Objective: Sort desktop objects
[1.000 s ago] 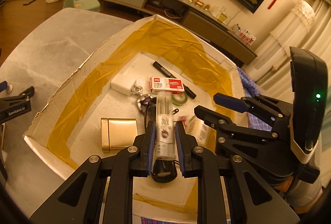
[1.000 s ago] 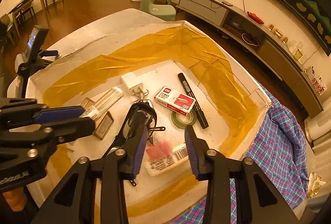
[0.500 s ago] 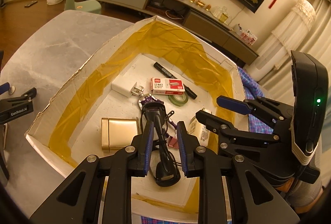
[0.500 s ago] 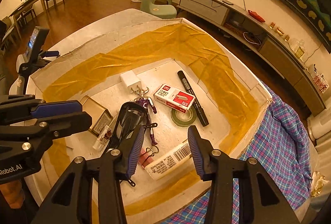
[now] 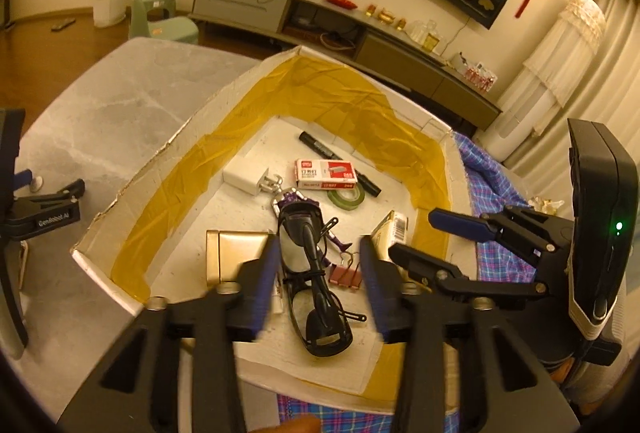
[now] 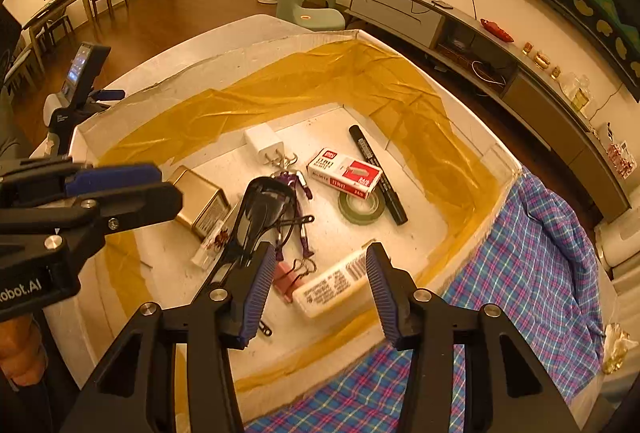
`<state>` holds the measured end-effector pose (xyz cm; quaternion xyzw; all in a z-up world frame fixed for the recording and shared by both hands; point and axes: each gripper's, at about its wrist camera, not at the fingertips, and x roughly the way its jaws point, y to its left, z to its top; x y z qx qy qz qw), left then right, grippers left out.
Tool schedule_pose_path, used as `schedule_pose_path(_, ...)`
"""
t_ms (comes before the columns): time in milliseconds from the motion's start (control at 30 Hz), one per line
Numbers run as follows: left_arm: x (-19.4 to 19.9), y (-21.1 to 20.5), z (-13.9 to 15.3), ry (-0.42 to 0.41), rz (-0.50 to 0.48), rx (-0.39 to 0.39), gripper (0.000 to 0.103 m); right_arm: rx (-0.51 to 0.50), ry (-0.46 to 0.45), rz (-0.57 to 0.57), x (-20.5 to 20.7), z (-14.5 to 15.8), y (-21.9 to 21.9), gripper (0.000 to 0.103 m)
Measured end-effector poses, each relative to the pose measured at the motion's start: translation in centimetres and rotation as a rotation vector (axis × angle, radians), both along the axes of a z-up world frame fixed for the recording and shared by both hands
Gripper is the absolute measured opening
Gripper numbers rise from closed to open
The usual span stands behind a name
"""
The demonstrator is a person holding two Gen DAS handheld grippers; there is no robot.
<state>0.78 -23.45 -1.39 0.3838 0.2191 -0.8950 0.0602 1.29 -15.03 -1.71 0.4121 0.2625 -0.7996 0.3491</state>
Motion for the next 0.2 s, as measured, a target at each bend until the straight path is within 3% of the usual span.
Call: schedule_pose_path(200, 0.9, 0.6, 0.5, 0.036, -0.008, -0.017, 0.053, -0.010, 0.007, 0.008, 1.6, 0.7, 0.6, 0.050)
